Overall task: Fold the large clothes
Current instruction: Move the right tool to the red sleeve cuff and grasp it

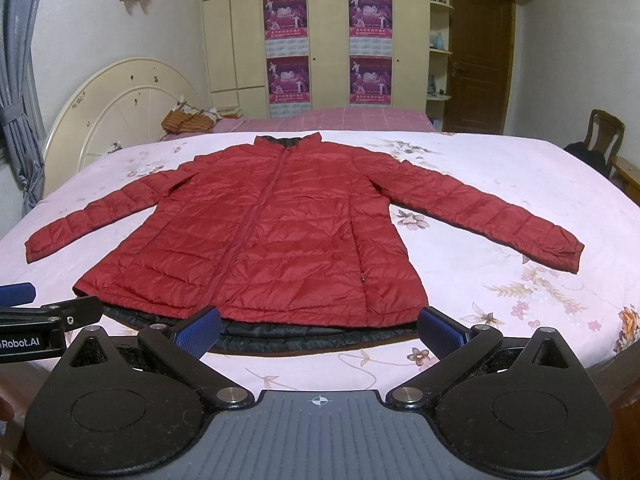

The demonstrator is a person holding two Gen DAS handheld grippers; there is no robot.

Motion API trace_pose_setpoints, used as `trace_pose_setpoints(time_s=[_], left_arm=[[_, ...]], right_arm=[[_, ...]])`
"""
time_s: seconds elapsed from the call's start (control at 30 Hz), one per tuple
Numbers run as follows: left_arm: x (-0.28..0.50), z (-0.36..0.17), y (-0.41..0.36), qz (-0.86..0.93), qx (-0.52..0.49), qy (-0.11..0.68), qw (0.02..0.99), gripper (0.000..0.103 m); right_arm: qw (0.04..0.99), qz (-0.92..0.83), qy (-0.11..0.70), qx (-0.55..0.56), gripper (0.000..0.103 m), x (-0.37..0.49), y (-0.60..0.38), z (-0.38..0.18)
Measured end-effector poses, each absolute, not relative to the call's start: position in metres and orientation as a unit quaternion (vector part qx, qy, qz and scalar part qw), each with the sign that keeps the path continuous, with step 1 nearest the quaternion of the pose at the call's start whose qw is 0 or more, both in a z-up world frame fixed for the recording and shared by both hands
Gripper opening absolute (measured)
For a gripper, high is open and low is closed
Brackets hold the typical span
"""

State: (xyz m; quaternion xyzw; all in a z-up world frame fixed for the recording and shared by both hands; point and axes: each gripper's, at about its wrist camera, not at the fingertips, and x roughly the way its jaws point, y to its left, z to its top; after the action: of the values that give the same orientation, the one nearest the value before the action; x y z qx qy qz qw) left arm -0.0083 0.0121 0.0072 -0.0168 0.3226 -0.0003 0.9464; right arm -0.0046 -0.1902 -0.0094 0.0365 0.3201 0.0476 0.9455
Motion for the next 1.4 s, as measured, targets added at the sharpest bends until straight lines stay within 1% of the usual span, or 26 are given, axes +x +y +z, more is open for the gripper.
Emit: trace_pose_setpoints(time_s=[0.23, 0.57, 1.2, 1.3, 1.4], left_arm=[[-0.002, 0.004, 0.012, -0.004, -0.013, 0.326, 0.945, 0.103], [0.036, 0.001, 0.008, -0.009, -0.002, 0.330, 0.944, 0.103], [0.168, -0.024, 0.016, -0.050, -0.003, 0.351, 0.935, 0.103], [0.189, -0.030, 0.013, -0.045, 0.007, 0.365, 0.930, 0.103], [0.203, -0.037, 0.014, -0.075, -0.003, 0.374, 0.924, 0.103]], right_arm=[[0.945, 0.043, 0.322, 0.039, 0.103, 0.002, -0.192, -0.011], [0.945, 0.019, 0.324, 0.051, 0.103, 0.037, -0.206, -0.015], [0.935, -0.056, 0.337, 0.091, 0.103, 0.165, -0.243, -0.041], [0.934, -0.079, 0.334, 0.102, 0.103, 0.180, -0.257, -0.044], [0.931, -0.107, 0.329, 0.116, 0.103, 0.187, -0.277, -0.049]])
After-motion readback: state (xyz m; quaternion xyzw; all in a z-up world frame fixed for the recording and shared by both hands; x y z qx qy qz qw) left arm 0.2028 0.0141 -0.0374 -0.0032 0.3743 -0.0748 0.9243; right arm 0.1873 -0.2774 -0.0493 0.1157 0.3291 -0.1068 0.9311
